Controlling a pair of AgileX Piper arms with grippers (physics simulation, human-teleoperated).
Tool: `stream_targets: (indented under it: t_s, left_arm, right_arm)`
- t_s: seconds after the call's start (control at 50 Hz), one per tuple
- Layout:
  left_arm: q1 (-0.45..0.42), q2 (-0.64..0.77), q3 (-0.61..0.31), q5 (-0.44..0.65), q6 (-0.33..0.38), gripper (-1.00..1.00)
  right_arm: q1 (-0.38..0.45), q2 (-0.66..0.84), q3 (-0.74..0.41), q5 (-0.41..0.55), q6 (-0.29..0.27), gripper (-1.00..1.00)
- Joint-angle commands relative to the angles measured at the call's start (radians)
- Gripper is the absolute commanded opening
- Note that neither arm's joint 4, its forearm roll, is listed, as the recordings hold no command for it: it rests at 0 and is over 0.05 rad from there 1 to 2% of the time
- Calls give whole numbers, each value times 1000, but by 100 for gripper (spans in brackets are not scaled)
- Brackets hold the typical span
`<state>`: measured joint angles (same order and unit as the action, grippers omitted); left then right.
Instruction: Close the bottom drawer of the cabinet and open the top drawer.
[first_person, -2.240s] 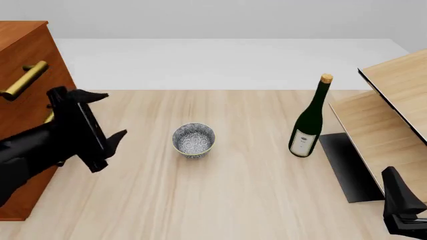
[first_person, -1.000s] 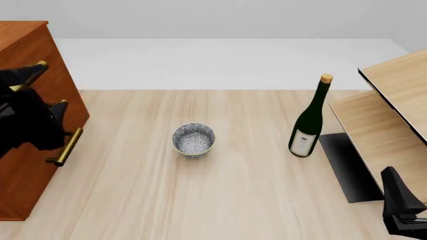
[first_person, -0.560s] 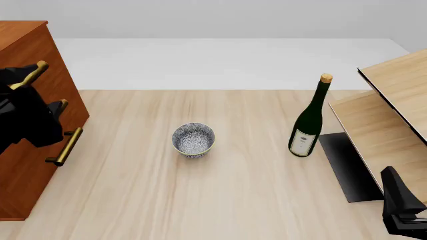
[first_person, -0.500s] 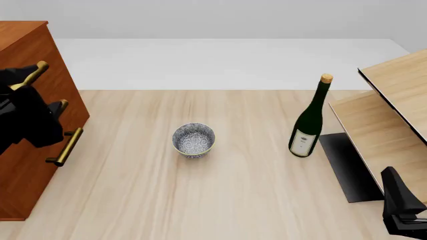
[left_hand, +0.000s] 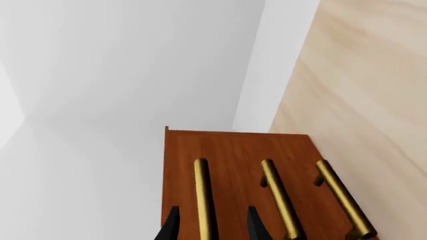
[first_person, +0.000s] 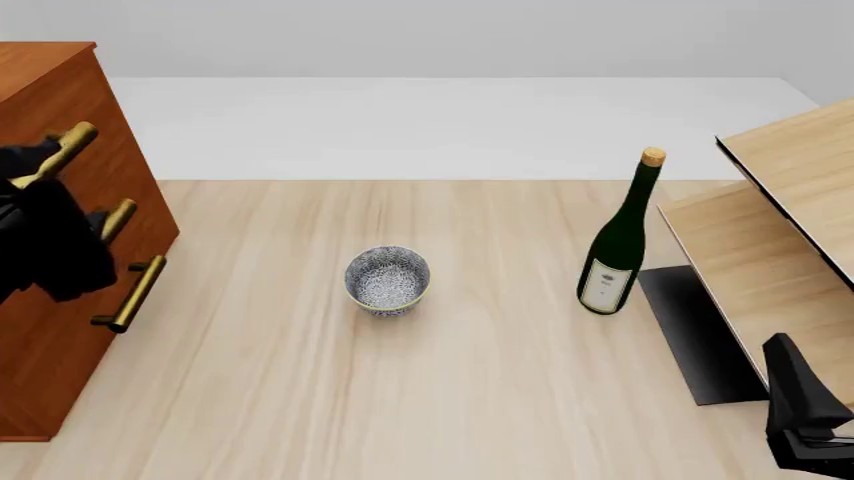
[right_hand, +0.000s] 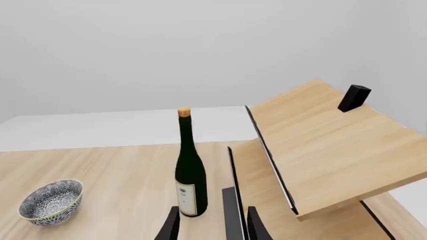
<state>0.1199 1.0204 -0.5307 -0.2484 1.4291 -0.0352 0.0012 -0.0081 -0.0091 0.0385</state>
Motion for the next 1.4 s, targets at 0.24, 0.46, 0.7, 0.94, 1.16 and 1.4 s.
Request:
stream_targets:
  t_s: [0.24,0.46,0.7,0.94,1.16,1.4]
  left_arm:
    - [72,31,-8,-5,27,100]
    - [109,66,4,-51,49,100]
    - [125,77,-12,-41,49,100]
    - [159,91,-39,-45,57,100]
    - [178,118,-43,-67,62,100]
    - [182,142,-39,-90,77,-100]
  right_arm:
    - [-2,0,1,1,-1,100]
    - [-1,0,1,0,0,100]
    - [1,0,1,1,-2,100]
    - [3,0,1,1,-5,100]
    - [3,0,0,1,-5,100]
    - [0,0,1,0,-4,100]
